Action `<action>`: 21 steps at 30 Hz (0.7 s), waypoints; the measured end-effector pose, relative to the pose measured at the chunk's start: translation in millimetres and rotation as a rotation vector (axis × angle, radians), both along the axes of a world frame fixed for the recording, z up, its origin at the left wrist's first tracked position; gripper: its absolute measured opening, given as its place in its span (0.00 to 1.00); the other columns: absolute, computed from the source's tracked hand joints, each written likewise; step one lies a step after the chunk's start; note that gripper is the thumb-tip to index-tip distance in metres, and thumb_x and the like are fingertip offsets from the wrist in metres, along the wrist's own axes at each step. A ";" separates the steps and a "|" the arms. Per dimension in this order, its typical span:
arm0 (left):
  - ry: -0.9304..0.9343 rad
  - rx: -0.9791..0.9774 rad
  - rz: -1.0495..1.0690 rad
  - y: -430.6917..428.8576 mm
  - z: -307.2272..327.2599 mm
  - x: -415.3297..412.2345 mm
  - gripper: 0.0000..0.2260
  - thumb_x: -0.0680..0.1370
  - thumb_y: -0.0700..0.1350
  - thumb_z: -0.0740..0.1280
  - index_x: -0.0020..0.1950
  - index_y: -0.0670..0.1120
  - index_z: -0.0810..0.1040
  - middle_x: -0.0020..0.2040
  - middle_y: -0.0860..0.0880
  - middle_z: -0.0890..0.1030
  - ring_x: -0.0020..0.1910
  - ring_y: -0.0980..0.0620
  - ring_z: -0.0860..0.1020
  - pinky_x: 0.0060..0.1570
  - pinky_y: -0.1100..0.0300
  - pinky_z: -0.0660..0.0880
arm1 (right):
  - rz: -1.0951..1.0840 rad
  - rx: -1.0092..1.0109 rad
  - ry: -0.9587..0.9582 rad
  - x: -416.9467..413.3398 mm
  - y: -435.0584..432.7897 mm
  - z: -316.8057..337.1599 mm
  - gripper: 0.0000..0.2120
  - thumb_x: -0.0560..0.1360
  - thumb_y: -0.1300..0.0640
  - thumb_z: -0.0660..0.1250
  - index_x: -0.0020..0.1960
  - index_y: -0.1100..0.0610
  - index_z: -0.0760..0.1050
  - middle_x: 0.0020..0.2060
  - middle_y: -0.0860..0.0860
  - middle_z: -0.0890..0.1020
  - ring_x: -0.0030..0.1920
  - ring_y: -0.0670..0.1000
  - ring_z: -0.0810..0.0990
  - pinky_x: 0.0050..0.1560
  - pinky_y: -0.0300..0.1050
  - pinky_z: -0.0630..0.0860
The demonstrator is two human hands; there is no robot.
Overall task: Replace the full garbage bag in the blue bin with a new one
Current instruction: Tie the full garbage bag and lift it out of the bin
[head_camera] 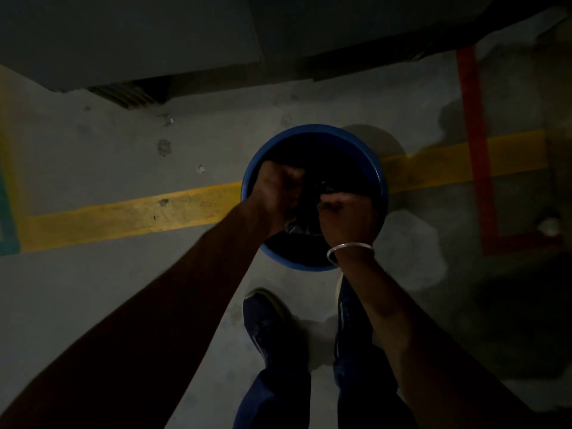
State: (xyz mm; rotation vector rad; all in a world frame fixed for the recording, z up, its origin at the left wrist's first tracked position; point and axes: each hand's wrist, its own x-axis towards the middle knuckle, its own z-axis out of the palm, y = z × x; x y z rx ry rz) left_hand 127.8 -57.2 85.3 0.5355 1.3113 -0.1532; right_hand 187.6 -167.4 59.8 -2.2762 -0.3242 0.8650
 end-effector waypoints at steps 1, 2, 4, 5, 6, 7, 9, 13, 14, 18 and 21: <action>-0.019 -0.037 0.023 2.1 2.1 -0.9 0.16 0.75 0.51 0.58 0.59 0.48 0.74 0.54 0.47 0.78 0.53 0.49 0.74 0.53 0.49 0.68 | 0.046 -0.005 0.023 1.5 1.8 1.0 0.06 0.68 0.62 0.69 0.41 0.61 0.85 0.38 0.56 0.86 0.41 0.54 0.84 0.46 0.45 0.80; -0.031 -0.066 0.033 4.5 2.5 -2.8 0.18 0.77 0.52 0.57 0.63 0.48 0.73 0.58 0.46 0.77 0.55 0.49 0.74 0.55 0.48 0.67 | 0.080 -0.002 0.044 3.0 3.2 0.2 0.07 0.66 0.59 0.69 0.37 0.63 0.83 0.33 0.58 0.85 0.37 0.55 0.83 0.41 0.47 0.81; -0.066 -0.126 0.035 7.2 3.8 -4.4 0.26 0.78 0.55 0.55 0.74 0.46 0.67 0.72 0.45 0.70 0.69 0.45 0.69 0.67 0.38 0.59 | 0.118 0.022 0.066 3.6 6.3 1.9 0.12 0.66 0.55 0.71 0.31 0.63 0.79 0.25 0.57 0.80 0.29 0.54 0.79 0.34 0.48 0.77; -0.091 -0.144 0.023 7.1 4.6 -4.5 0.29 0.79 0.56 0.55 0.77 0.45 0.63 0.77 0.45 0.65 0.75 0.43 0.64 0.70 0.34 0.54 | 0.125 0.042 0.051 3.1 7.6 2.8 0.13 0.66 0.54 0.73 0.29 0.61 0.77 0.24 0.54 0.80 0.27 0.53 0.78 0.32 0.47 0.76; -0.108 -0.146 0.006 6.6 4.6 -4.0 0.30 0.79 0.57 0.55 0.78 0.44 0.60 0.79 0.44 0.62 0.77 0.42 0.61 0.71 0.32 0.51 | 0.117 0.062 0.038 3.2 8.0 1.3 0.12 0.66 0.54 0.74 0.29 0.60 0.78 0.24 0.54 0.80 0.27 0.53 0.78 0.32 0.47 0.76; -0.109 -0.133 -0.010 5.7 7.0 -2.6 0.30 0.78 0.57 0.55 0.77 0.44 0.61 0.78 0.44 0.62 0.76 0.41 0.61 0.71 0.31 0.52 | 0.090 0.072 0.031 3.5 8.6 1.4 0.10 0.66 0.55 0.74 0.31 0.60 0.79 0.26 0.54 0.82 0.28 0.52 0.80 0.33 0.48 0.78; -0.107 -0.099 -0.044 4.7 9.5 -0.8 0.28 0.78 0.56 0.58 0.74 0.42 0.66 0.73 0.44 0.69 0.74 0.40 0.65 0.70 0.32 0.56 | 0.009 0.091 0.043 2.5 8.9 1.5 0.05 0.66 0.60 0.74 0.40 0.60 0.82 0.33 0.54 0.85 0.33 0.51 0.82 0.40 0.49 0.81; -0.170 -0.027 -0.164 -1.4 16.5 2.9 0.16 0.80 0.51 0.59 0.63 0.44 0.75 0.60 0.44 0.80 0.61 0.42 0.78 0.62 0.37 0.70 | -0.026 0.102 -0.056 -1.7 9.1 2.9 0.18 0.66 0.63 0.71 0.56 0.61 0.76 0.36 0.49 0.82 0.39 0.47 0.80 0.40 0.33 0.74; -0.167 0.004 -0.205 -3.5 15.7 2.1 0.15 0.81 0.49 0.58 0.63 0.45 0.75 0.59 0.43 0.81 0.59 0.42 0.79 0.60 0.38 0.73 | -0.048 0.095 -0.066 -2.3 8.9 0.2 0.21 0.66 0.63 0.71 0.58 0.61 0.74 0.37 0.50 0.82 0.39 0.47 0.79 0.40 0.33 0.72; -0.135 0.113 -0.274 -6.8 5.1 -2.4 0.14 0.79 0.41 0.60 0.65 0.42 0.73 0.56 0.43 0.81 0.53 0.45 0.82 0.51 0.47 0.82 | -0.155 0.078 -0.009 1.7 8.9 -7.5 0.22 0.65 0.61 0.72 0.58 0.60 0.74 0.39 0.51 0.82 0.41 0.51 0.82 0.44 0.46 0.79; -0.024 0.238 -0.203 -4.0 -4.7 -9.4 0.09 0.77 0.32 0.64 0.56 0.40 0.76 0.50 0.43 0.80 0.46 0.49 0.82 0.42 0.58 0.83 | -0.313 0.132 0.257 10.9 9.6 -10.0 0.21 0.67 0.65 0.73 0.58 0.59 0.75 0.41 0.52 0.83 0.40 0.47 0.81 0.41 0.39 0.80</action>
